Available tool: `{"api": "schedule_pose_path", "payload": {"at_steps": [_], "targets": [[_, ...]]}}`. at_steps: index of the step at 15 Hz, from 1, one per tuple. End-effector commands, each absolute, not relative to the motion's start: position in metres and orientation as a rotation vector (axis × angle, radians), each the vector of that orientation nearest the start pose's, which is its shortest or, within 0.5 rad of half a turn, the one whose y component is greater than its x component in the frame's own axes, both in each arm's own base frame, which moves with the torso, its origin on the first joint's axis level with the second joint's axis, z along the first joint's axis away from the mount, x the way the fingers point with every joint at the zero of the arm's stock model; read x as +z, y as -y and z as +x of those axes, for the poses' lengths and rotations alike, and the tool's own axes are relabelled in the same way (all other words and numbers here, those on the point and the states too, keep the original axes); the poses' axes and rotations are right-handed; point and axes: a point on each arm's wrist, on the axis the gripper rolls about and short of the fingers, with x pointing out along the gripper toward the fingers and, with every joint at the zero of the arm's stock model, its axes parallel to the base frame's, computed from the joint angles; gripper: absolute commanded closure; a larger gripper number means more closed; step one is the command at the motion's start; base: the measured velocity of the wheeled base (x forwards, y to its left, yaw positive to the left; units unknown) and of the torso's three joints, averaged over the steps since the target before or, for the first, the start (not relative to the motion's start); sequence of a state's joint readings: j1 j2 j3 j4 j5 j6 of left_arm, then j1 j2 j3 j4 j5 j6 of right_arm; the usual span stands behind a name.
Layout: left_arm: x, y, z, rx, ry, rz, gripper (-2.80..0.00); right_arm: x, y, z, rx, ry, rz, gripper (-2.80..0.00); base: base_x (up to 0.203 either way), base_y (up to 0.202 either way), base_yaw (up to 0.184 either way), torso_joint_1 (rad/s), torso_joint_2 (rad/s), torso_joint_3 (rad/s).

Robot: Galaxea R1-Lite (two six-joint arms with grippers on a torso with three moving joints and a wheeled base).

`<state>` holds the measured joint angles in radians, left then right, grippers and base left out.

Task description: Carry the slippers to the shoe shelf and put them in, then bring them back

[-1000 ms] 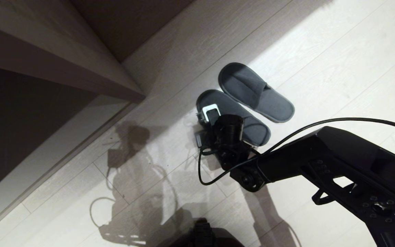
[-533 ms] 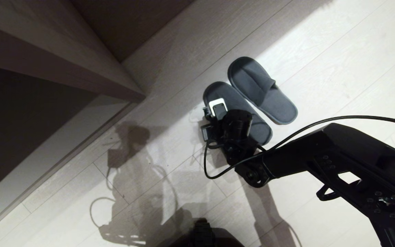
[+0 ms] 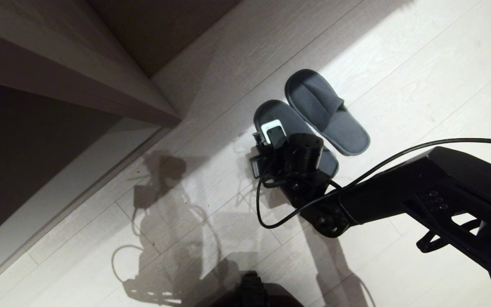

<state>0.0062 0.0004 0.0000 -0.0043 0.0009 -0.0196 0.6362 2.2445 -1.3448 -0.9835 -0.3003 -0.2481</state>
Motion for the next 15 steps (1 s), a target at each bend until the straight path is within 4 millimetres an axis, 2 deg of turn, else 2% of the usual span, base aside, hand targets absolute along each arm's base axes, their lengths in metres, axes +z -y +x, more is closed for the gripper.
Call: {"api": "schedule_pose_path", "payload": {"at_steps": [1, 3, 5, 9, 12, 15], "targets": [[0.076, 0.000, -0.023, 0.008, 0.004, -0.020, 0.00, 0.181, -0.268, 0.354, 0.354, 0.183, -0.180, 0.00, 0.000, 0.000, 0.000, 0.000, 0.00, 0.000], [0.076, 0.000, -0.023, 0.006, 0.005, -0.020, 0.00, 0.196, -0.260, 0.338, 0.363, 0.192, -0.185, 0.00, 0.000, 0.000, 0.000, 0.000, 0.00, 0.000], [0.076, 0.000, -0.023, 0.008, 0.003, -0.020, 0.00, 0.216, -0.245, 0.318, 0.365, 0.214, -0.182, 0.00, 0.000, 0.000, 0.000, 0.000, 0.00, 0.000], [0.076, 0.000, -0.023, 0.006, 0.003, -0.017, 0.00, 0.269, -0.189, 0.269, 0.359, 0.290, -0.095, 0.00, 0.000, 0.000, 0.000, 0.000, 0.00, 0.000], [0.076, 0.000, -0.023, 0.007, 0.004, -0.015, 0.00, 0.299, -0.139, 0.208, 0.367, 0.332, -0.073, 0.00, 0.000, 0.000, 0.000, 0.000, 0.00, 0.000], [0.076, 0.000, -0.023, 0.006, 0.005, -0.014, 0.00, 0.313, -0.090, 0.140, 0.353, 0.385, -0.051, 0.00, 0.000, 0.000, 0.000, 0.000, 0.00, 0.000]]}}
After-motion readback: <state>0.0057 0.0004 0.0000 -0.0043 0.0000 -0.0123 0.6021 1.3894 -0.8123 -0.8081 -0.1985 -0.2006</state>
